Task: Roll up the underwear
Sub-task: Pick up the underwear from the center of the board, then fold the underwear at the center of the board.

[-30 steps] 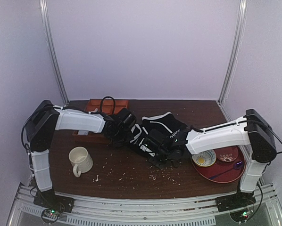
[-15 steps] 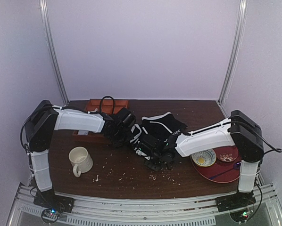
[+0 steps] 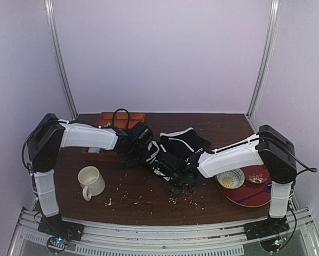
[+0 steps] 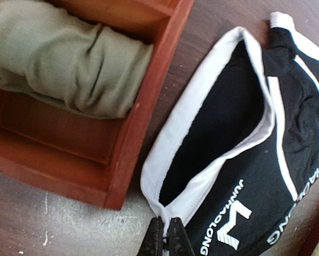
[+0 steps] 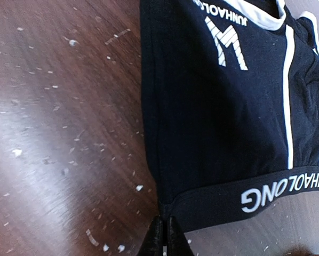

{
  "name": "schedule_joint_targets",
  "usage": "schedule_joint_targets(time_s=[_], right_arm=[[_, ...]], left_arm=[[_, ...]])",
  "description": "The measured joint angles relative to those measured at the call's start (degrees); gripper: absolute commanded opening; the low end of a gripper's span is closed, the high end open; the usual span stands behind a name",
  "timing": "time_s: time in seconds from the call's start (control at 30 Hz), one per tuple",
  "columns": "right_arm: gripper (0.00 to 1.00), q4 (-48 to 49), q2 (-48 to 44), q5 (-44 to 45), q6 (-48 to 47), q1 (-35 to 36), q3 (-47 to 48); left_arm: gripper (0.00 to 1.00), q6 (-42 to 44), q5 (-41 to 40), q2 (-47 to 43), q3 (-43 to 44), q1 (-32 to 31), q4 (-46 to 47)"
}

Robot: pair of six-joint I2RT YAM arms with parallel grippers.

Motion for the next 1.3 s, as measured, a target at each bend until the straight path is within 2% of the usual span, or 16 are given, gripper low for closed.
schedule_joint_targets(time_s=[0.2,0.37,0.57,0.77,0.93,1.1,1.3], right_arm=[[0.0,-3.5,-8.2,-4.5,3.0,1.0,-0.2],[0.0,-6.4,-15.4,-9.2,6.5,4.8,0.2],[0.0,-8.7,-17.4,-13.5,11.5,10.6,0.2],[0.0,-10.1,-18.5,-15.8,15.9,14.6,0.9],[0.0,-9.3,-21.2,-15.6,18.5,14.8,0.9],[0.0,-8.7,-22.3,-14.3,21.1,14.7,-1.4],[0.0,-6.9,-25.8,-11.3,25.6,14.4,-8.6]], left_arm=[[0.0,2.3,0.1,-5.9,-2.3,0.0,-2.0],[0.0,4.0,0.8,-13.2,-8.4,-0.1,-4.6],[0.0,4.5,1.9,-22.4,-15.4,-2.0,-10.8],[0.0,6.0,1.9,-30.3,-14.2,-4.4,-17.0],[0.0,9.6,2.0,-26.7,-6.3,-4.4,-18.8],[0.0,13.7,3.9,-15.2,3.5,-4.5,-17.6],[0.0,17.6,6.7,-4.5,11.1,-4.6,-17.4]])
